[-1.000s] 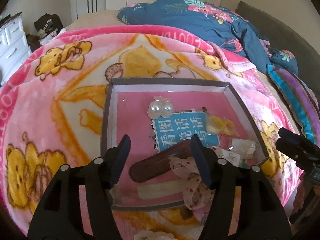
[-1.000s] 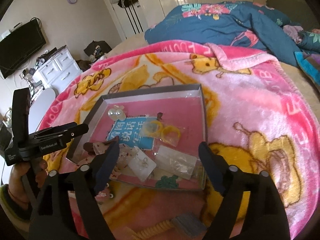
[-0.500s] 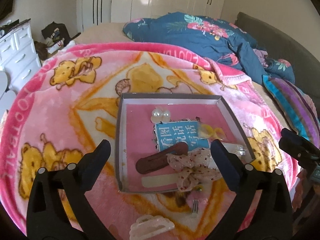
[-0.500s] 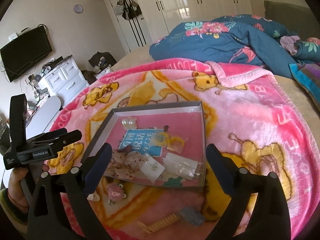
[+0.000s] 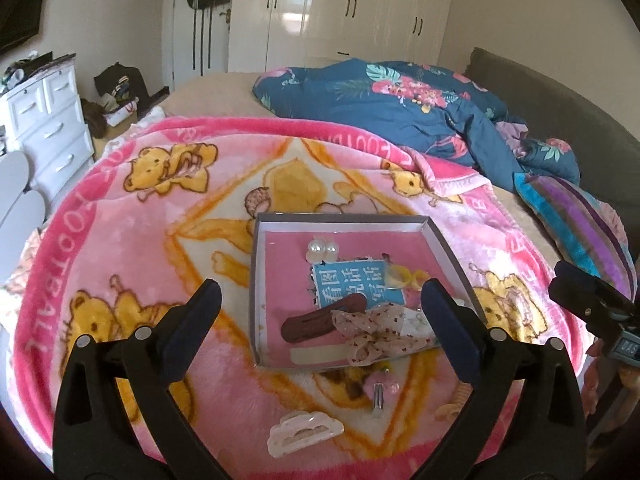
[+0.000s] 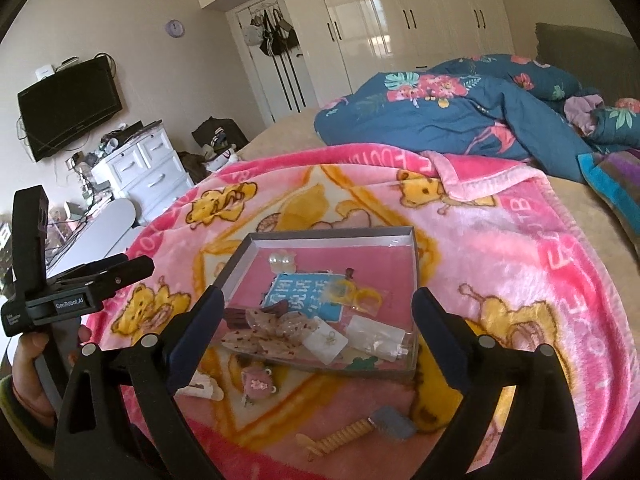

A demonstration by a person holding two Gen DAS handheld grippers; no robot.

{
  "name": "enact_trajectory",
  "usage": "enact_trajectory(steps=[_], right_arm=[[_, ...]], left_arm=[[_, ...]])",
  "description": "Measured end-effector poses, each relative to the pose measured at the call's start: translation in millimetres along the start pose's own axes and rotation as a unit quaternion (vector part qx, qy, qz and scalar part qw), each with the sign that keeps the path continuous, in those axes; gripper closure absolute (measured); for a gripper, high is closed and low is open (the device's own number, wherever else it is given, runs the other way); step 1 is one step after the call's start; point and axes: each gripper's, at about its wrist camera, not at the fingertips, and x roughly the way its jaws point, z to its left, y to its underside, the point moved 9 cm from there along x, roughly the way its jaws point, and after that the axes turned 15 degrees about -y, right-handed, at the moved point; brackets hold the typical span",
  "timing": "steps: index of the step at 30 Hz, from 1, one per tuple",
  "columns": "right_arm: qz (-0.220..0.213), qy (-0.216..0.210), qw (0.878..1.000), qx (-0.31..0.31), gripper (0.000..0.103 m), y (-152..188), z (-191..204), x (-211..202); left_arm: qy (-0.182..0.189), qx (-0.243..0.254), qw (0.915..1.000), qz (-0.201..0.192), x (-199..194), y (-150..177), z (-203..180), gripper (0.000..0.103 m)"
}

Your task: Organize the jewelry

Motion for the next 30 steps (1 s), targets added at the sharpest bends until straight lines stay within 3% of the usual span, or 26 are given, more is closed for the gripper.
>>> enact_trajectory(steps=[16, 30], right_arm=[[0.004, -0.005, 1.0, -0.021, 0.009, 21.8, 22.4, -25.3], [0.015, -0.012, 1.0, -0.024, 0.009, 45.4, 29.4, -34.6]], left_arm=[[-0.004, 0.001, 0.9997, -0.022, -37.9, 16.1, 3.8, 0.01], [-0.013, 0.01, 0.9996, -0.021, -54.4, 48.8, 0.5, 0.01]])
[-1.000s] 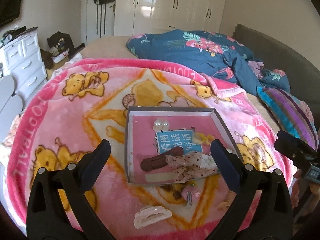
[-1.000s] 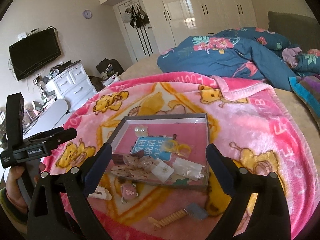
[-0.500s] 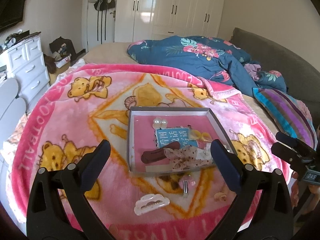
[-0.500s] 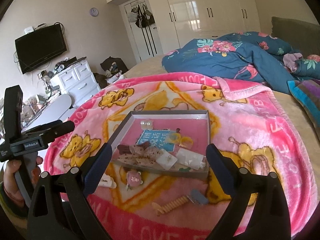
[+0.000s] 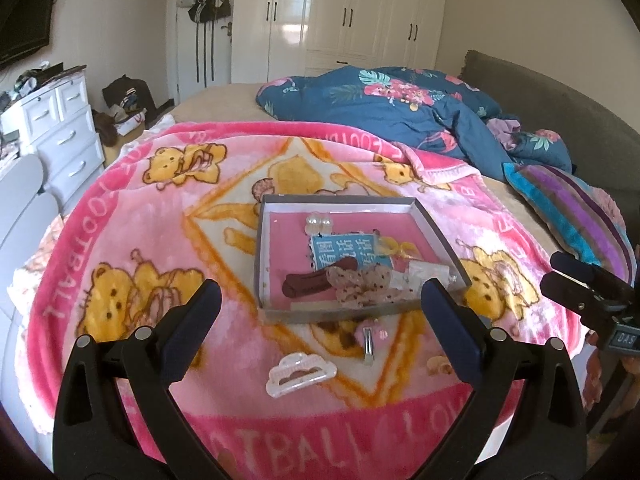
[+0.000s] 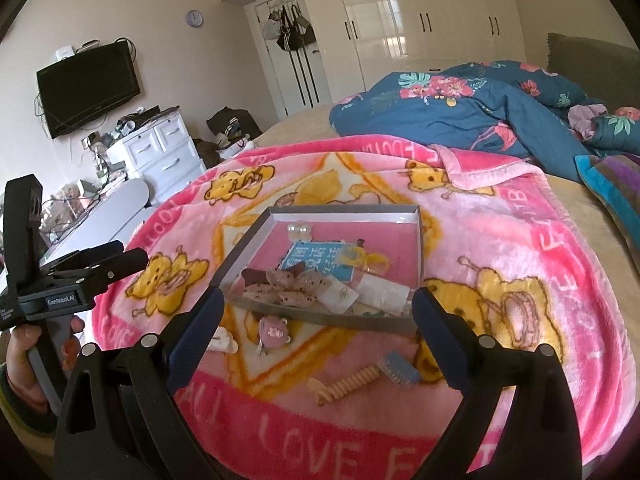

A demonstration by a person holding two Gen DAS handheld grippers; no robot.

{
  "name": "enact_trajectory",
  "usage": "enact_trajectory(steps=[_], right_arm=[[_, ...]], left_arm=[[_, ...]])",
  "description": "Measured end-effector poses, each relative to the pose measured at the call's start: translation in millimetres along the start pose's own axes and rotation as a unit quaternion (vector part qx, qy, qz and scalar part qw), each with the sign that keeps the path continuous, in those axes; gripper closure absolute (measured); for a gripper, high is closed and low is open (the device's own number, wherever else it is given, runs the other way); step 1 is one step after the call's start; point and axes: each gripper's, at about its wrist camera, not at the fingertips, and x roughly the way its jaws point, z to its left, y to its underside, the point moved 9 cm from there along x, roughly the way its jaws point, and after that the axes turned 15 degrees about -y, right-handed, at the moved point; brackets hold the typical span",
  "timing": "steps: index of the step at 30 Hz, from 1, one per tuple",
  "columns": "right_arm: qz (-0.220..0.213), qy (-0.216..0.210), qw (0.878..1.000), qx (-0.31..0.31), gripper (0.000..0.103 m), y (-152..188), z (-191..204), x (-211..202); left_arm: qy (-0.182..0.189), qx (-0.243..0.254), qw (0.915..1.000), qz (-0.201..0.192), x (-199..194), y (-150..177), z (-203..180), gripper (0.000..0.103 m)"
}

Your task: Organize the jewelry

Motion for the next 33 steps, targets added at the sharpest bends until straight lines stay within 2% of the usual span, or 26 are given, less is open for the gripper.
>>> enact_trajectory(steps=[10, 22, 33], right_arm=[[0.024, -0.009, 1.0, 0.003, 0.009, 25.3, 4.6, 6.0], [0.048, -0.009, 0.999, 0.014, 0.009, 53.9, -1.7, 8.1], [0.088, -0.013, 0.995, 0.042, 0.009, 90.0, -14.9, 23.1]], left_arm=[[-0.014, 0.011, 0.9998, 0.01, 1.0, 21.4, 0.9, 0.009], [-0.022, 0.023, 0.9987, 0.041, 11.6, 56.5, -1.6, 0.009], [-0.034, 0.034, 0.9964, 0.07, 32.2, 85.4, -0.8, 0.009]])
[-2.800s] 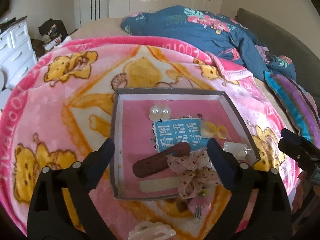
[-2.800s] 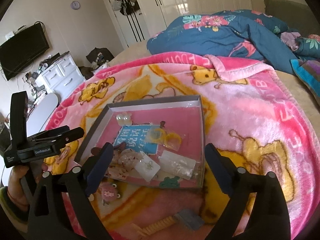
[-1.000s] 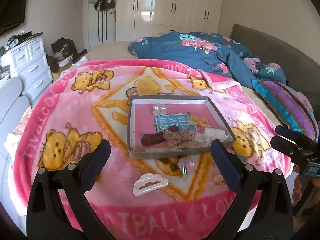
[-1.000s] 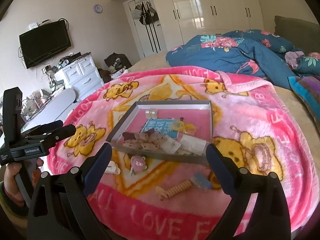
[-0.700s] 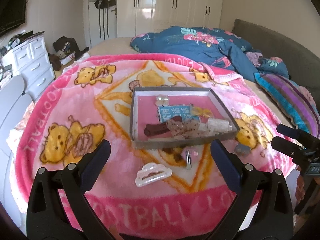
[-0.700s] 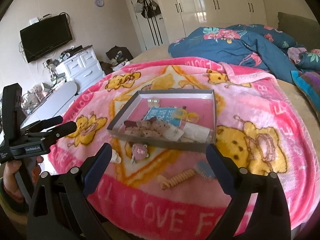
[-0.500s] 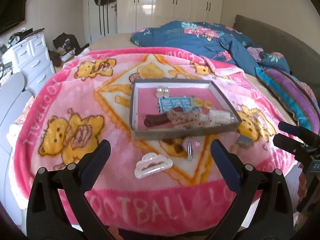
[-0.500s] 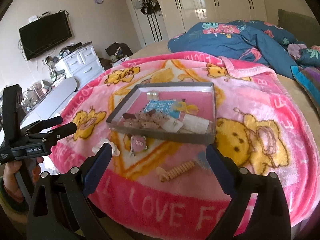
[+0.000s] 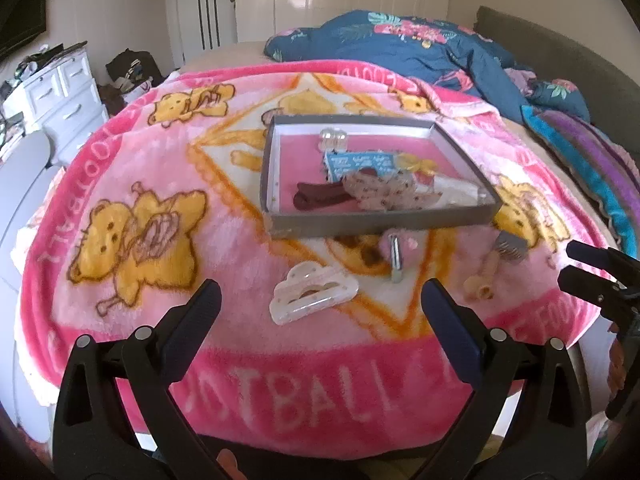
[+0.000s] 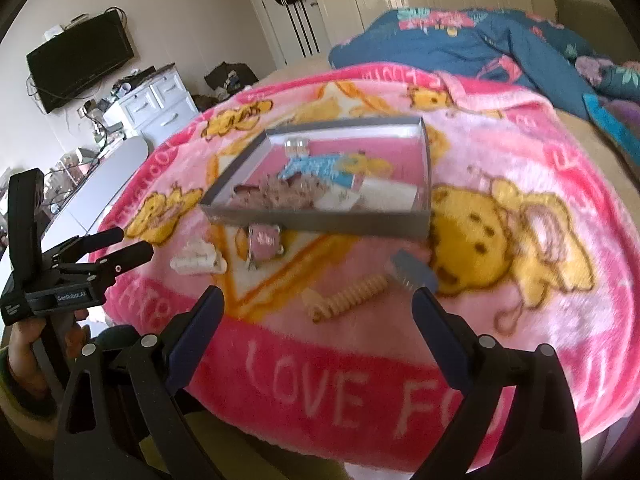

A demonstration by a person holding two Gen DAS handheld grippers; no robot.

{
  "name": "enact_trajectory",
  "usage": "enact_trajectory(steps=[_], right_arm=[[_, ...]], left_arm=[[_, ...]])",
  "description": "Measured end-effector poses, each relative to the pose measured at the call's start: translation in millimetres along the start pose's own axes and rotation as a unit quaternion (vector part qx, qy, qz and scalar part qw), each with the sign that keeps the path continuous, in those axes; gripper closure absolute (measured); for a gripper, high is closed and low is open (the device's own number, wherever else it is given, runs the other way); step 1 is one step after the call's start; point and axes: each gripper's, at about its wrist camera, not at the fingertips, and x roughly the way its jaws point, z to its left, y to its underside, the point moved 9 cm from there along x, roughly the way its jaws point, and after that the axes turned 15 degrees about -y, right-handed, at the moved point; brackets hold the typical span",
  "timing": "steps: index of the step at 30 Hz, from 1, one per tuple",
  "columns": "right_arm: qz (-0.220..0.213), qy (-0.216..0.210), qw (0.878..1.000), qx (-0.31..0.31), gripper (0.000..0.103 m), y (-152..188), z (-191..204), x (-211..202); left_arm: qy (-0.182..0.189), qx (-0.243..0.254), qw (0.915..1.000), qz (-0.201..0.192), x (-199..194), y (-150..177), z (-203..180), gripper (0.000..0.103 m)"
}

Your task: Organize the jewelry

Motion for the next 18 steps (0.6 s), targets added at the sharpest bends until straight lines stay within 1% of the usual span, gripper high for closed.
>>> enact_trajectory(steps=[9, 14, 18], right_arm=[[0.041, -0.012, 0.998, 0.038, 0.009, 27.2, -9.6, 31.5], [0.052, -0.021, 0.996, 0.073, 0.009, 31.7, -17.7, 46.1], [0.058, -0.024, 0.995, 0.08, 0.009, 30.8, -20.6, 55.3]], left_arm=[[-0.012, -0.013, 0.9991, 0.039, 32.8, 23.5, 9.6, 0.009], [-0.002, -0.033, 0.9973, 0.066, 49.6, 35.3, 14.2, 0.009], [0.008, -0.052, 0.9951, 0.084, 58.8, 41.3, 17.5, 0.009]])
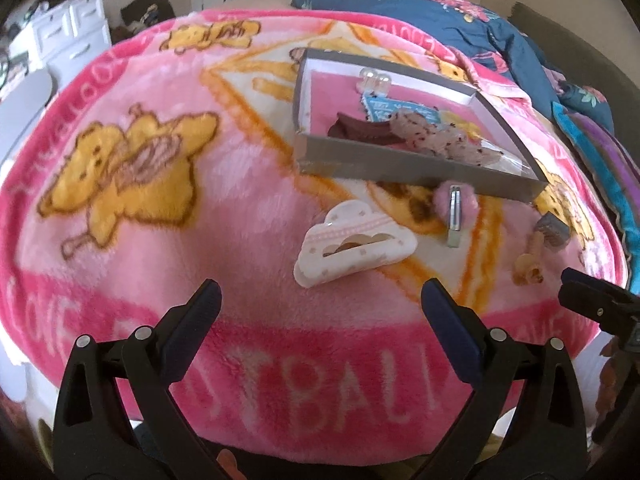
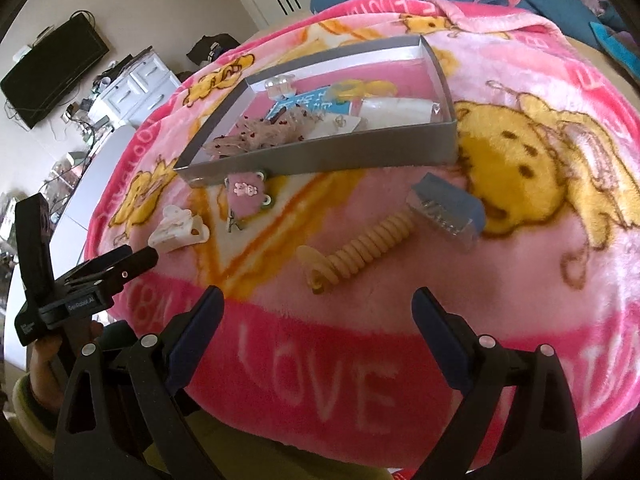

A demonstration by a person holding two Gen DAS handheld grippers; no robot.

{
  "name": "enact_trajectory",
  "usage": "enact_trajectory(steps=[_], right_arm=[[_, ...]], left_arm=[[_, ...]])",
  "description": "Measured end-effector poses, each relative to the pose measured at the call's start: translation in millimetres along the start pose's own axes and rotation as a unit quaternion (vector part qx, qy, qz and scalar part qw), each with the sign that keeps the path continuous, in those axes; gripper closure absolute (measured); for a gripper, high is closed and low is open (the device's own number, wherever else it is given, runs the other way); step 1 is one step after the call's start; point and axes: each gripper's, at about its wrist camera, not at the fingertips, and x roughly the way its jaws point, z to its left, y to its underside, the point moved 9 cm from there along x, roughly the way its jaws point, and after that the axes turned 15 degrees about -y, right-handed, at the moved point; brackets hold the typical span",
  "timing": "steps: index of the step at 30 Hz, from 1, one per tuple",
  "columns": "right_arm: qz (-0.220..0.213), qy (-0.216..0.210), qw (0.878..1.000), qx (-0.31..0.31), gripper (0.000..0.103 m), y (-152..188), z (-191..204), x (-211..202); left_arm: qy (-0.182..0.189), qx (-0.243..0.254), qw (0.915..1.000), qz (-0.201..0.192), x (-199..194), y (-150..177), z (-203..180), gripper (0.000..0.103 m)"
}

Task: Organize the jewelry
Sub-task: 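Grasp the white claw clip with the left tool while the right grasps the spiral hair tie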

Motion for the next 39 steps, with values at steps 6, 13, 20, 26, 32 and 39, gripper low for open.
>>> enact_trajectory(steps=[6, 13, 20, 26, 32, 39], right_arm=[[0.003, -0.001, 1.0, 0.009, 0.009, -3.9, -4.0, 7.1], [-0.002, -0.001, 1.0, 0.018, 0.009, -11.3, -7.6, 10.4], [-0.006, 0.005, 0.999, 0.045, 0.009, -18.3, -20.1, 17.4], [-0.001, 0.011, 0.998, 0.061, 0.027, -26.4, -29.3, 30.1], [0.005, -0.003, 1.0, 0.029, 0.067, -29.9, -16.2, 41.4], [0.034, -0.026, 0.999, -0.03, 0.086, -15.9, 13.5, 56.8]], left_arm=[[0.027, -0.026, 0.9991, 0.02, 11.3, -3.4, -5.7, 0.009], [0.014, -0.031, 0.9991, 0.027, 28.3, -12.5, -23.1, 0.01], [-0.027, -0.022, 0.9991, 0.025, 40.9, -20.2, -23.0, 0.01], [-0.018, -0.007, 0.9996, 0.021, 37.9, -18.2, -29.9, 0.033], [-0.013, 0.001, 0.9998, 0.017, 34.2, -15.7, -32.9, 0.035], [0.0, 0.004, 0.9999, 0.013, 27.9, -15.1, -35.6, 0.039]])
